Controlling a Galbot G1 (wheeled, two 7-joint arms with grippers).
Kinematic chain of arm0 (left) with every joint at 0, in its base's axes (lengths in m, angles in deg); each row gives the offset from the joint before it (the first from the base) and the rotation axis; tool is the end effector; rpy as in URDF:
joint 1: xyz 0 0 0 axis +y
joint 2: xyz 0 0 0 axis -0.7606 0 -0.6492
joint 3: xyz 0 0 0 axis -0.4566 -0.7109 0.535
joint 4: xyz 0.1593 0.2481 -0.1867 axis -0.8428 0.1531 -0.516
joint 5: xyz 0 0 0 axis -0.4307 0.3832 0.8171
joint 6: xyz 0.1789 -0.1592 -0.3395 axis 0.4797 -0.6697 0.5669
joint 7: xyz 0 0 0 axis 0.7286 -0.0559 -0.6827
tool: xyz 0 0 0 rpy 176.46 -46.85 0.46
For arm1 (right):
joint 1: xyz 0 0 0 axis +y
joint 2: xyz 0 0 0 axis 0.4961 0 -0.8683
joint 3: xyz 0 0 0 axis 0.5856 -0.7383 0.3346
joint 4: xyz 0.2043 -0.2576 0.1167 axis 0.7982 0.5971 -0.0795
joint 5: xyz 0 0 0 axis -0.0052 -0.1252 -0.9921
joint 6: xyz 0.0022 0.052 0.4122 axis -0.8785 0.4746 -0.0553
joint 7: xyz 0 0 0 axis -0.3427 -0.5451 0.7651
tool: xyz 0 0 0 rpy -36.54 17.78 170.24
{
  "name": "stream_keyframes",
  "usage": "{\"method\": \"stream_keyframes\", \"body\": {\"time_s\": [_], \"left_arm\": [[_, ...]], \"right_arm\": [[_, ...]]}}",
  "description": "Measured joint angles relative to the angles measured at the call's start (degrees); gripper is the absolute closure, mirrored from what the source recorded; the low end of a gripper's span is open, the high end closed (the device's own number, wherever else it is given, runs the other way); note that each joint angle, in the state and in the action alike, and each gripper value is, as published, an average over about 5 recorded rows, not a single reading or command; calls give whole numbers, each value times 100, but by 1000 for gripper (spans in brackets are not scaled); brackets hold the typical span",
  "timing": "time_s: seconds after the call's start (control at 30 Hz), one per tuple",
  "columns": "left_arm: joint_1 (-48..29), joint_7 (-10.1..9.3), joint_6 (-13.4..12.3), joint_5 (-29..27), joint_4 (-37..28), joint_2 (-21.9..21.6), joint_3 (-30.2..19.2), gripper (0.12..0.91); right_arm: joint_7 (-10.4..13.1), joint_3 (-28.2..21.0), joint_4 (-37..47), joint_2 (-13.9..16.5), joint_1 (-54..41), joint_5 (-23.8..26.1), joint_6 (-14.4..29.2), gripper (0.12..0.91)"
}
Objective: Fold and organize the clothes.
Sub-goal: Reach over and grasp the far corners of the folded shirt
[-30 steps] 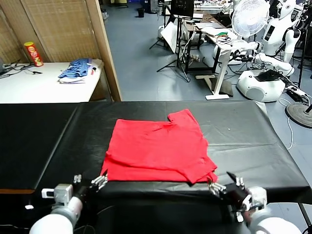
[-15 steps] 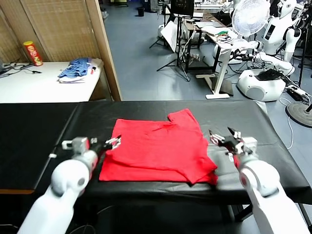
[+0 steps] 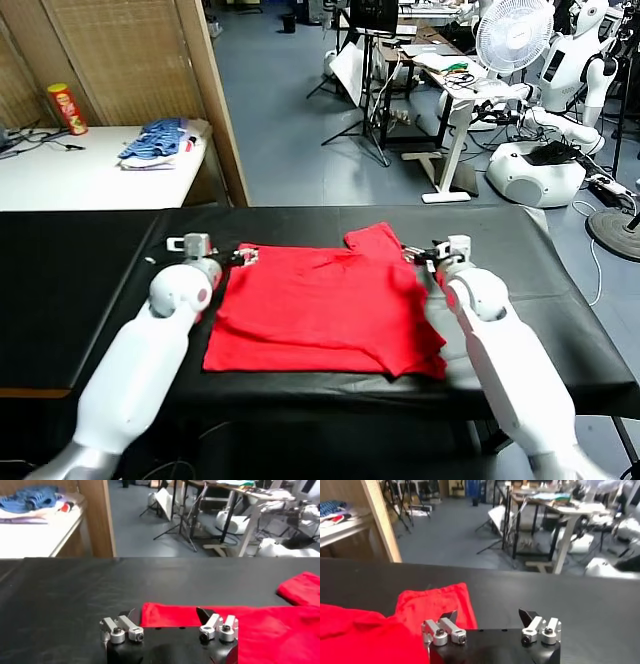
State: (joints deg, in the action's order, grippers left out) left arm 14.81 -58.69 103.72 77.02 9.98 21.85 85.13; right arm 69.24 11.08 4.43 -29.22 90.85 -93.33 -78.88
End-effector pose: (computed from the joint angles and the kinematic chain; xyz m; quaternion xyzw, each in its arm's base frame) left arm 0.5422 0.0590 -0.2307 -0.0421 -0.9552 0.0367 0.2907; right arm 0.5681 -0.0443 -0.2479 0.0667 -0.9642 -0.0055 0.2566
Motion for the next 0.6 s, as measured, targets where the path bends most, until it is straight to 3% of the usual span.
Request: {"method": "stream_keyframes", "body": {"time_s": [0.37, 0.47, 0.6], "left_arm": [[-442, 247, -113, -217, -851, 366, 1, 248], [-496, 330, -69, -283, -1027, 395, -7, 341], [-535, 394, -88, -349, -1215, 423, 13, 565]], "right_arm": [[-30, -29, 596, -308, -289, 21, 8, 244], [-36, -19, 660, -363, -298, 28, -7, 292], [-27, 13, 698, -422, -296, 42, -25, 405]]}}
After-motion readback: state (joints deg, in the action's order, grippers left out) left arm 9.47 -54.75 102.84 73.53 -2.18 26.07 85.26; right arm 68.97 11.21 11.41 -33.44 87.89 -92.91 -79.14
